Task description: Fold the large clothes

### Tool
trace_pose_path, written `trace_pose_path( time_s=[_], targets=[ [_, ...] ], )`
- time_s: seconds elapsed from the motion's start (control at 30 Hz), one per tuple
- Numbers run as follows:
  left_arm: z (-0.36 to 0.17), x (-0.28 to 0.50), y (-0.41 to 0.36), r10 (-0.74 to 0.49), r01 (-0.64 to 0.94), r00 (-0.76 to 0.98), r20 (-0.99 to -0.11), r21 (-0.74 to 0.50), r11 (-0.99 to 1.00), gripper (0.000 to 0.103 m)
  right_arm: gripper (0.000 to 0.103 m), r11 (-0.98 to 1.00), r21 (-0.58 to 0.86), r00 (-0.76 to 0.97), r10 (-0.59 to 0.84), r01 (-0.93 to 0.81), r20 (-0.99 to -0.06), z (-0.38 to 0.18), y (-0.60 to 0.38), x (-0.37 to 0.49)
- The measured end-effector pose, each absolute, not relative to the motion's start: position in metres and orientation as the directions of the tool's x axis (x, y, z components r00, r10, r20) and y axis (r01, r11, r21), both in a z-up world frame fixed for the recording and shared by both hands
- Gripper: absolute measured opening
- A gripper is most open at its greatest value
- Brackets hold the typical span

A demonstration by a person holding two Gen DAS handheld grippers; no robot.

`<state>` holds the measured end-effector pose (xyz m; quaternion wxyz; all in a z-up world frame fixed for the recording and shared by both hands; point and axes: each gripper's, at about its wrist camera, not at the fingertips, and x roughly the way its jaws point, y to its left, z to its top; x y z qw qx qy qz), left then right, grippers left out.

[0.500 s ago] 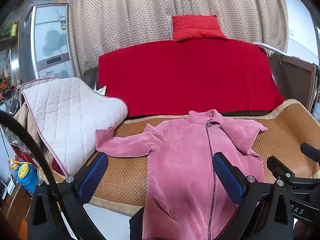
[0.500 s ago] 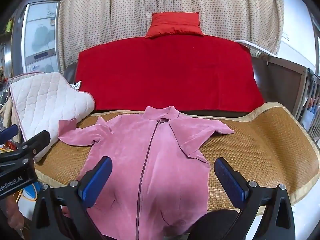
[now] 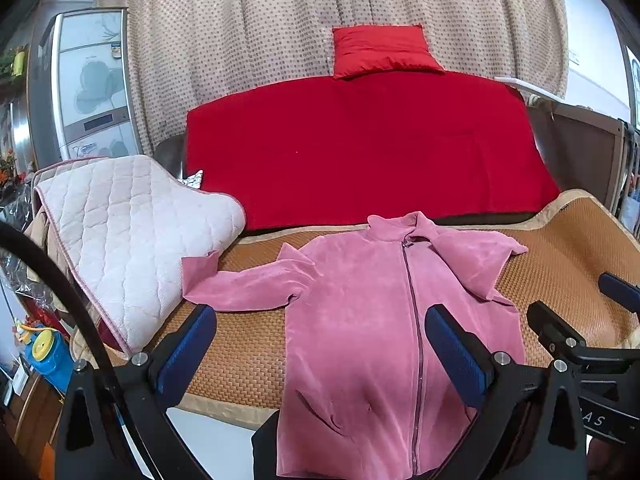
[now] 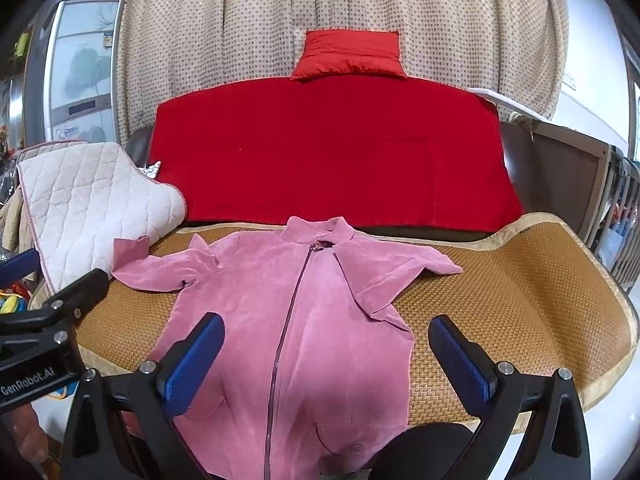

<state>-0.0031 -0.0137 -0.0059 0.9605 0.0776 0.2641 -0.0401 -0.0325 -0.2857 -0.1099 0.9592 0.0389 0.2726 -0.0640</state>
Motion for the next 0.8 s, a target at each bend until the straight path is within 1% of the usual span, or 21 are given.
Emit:
trace_pose_path(
  time_s=[0.1,0.27,0.47,0.5,0.8],
  targets=[
    [-0.007,-0.002,-0.013,-0.032,0.122,0.841,-0.54,0.131,0.984,0.103,0.103,0.989,0.031,0.843,-0.106,0.144,-0.528,-0.112,-0.285,-0.032],
    [-0.011,0.001,-0.015,0.006,0.11,0.864,-0.504,0.2,0.974,0.103,0.103,0.989,0.032,0.842,-0.105,0.144,-0.529,-0.114,-0.286,-0.031],
    [-0.012,0.002,-0.009,0.002,0.095,0.856,-0.516,0.161,0.982,0.103,0.103,0.988,0.039,0.837,-0.105,0.149,-0.537,-0.116,-0.287,-0.031],
    [-0.012,0.002,-0.008,0.015,0.09,0.857,-0.515,0.178,0.98,0.103,0.103,0.988,0.04,0.837,-0.105,0.15,-0.537,-0.116,-0.288,-0.03],
    [-0.012,0.004,0.001,0.027,0.068,0.853,-0.521,0.162,0.984,0.103,0.103,0.986,0.04,0.84,-0.115,0.16,-0.53,-0.116,-0.288,-0.03]
  ],
)
